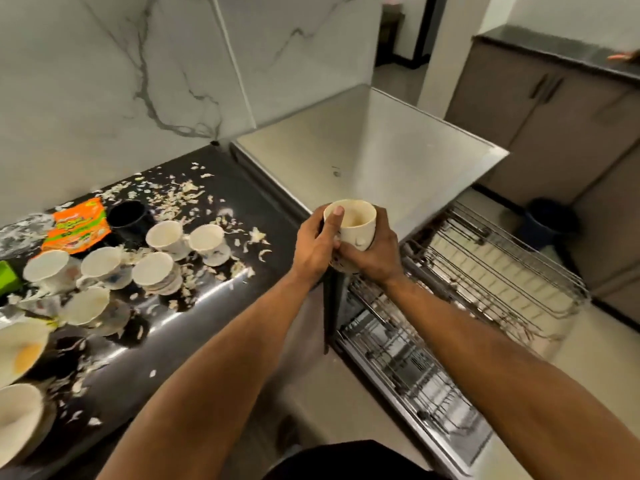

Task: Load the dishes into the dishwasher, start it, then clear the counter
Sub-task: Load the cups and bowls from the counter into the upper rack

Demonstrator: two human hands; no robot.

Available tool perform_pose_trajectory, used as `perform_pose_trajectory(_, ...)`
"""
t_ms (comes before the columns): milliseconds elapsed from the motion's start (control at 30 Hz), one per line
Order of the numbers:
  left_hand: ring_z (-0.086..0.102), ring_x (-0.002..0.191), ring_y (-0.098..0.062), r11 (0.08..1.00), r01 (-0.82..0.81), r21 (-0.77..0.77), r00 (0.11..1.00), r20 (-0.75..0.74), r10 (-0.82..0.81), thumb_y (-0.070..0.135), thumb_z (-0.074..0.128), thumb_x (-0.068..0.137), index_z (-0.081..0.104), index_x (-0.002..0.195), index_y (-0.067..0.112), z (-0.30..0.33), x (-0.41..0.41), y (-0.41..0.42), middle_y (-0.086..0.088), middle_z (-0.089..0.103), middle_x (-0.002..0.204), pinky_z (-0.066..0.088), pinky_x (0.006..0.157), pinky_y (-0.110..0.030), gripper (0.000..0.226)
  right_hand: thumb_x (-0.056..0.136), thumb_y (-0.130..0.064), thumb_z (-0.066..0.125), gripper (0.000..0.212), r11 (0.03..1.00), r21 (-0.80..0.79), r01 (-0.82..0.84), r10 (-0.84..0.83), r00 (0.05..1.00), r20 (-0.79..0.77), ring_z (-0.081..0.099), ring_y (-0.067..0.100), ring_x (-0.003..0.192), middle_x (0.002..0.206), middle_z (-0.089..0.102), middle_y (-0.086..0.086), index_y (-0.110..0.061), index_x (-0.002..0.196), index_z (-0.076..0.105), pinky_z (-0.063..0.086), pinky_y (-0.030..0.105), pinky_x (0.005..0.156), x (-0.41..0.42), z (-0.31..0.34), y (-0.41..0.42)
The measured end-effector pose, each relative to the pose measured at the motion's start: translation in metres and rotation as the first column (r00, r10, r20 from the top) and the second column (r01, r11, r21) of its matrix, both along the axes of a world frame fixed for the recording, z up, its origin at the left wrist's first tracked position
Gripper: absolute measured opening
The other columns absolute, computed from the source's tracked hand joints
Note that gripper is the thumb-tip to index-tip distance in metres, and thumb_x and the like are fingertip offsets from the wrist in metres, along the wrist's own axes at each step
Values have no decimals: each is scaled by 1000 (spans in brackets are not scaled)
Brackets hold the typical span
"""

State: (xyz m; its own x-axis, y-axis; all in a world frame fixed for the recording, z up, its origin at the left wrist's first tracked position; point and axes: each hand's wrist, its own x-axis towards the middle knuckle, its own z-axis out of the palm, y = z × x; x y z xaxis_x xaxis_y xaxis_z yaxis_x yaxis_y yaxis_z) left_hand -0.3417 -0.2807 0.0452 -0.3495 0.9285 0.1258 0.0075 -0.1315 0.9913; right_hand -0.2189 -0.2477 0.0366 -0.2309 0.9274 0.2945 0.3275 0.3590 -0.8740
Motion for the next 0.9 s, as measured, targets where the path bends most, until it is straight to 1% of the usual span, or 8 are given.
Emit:
perform_pose_trajectory(200,62,89,-8,995,68,-72,997,37,-65,40,52,96,66,115,5,-22,89,-8,-2,68,98,52,74,-26,42,57,-67,72,85,995,-66,70,-69,998,14,63,8,86,100,61,-13,-19,123,47,55,25,67,92,-21,-18)
perform_pose_trajectory(300,63,90,-12,978,115,-172,993,59,-106,43,51,97,66,115,11,-39,120,-9,0,68,97,55,77,-29,39,60,-64,75,80,991,-116,67,-66,998,17,64,3,86,99,63,-13,-22,122,47,57,29,69,127,-36,-23)
perform_pose_trajectory(433,66,99,-21,938,225,-264,974,91,-207,50,53,92,65,119,12,-59,147,-6,-8,69,108,56,81,-31,48,60,-65,80,84,963,-262,59,-62,998,-4,68,10,87,101,67,-6,-24,126,48,59,40,72,162,-60,-22)
perform_pose_trajectory(533,66,96,-17,890,303,-340,953,112,-281,41,52,98,63,123,10,-69,160,1,-8,69,108,55,77,-26,41,57,-66,83,87,921,-386,63,-82,996,-34,68,14,91,104,67,-5,-29,127,47,60,41,75,179,-80,-16)
perform_pose_trajectory(600,66,91,-13,863,331,-383,943,97,-319,38,50,99,63,123,10,-77,164,10,-6,70,103,54,72,-23,39,59,-56,86,86,884,-462,68,-108,992,-60,68,15,93,106,66,-4,-25,129,45,59,34,74,186,-89,-10)
perform_pose_trajectory(700,66,81,-13,818,363,-446,927,85,-365,40,50,98,67,117,12,-93,168,31,-5,70,95,52,66,-23,38,74,-24,84,66,819,-569,74,-164,980,-109,66,11,88,102,64,-1,-15,124,43,56,23,69,192,-105,4)
perform_pose_trajectory(800,67,78,-17,770,380,-512,917,96,-388,42,49,98,68,112,10,-106,168,50,-11,71,95,55,65,-28,40,74,-21,83,62,763,-639,99,-237,962,-134,66,23,96,106,63,7,-15,120,42,59,36,78,190,-126,17)
perform_pose_trajectory(900,67,75,-17,728,370,-577,916,96,-390,42,50,98,69,111,8,-118,166,68,-12,71,94,54,61,-26,40,78,-20,81,61,707,-701,91,-263,954,-141,64,24,97,105,61,5,-15,121,38,57,34,77,186,-141,30)
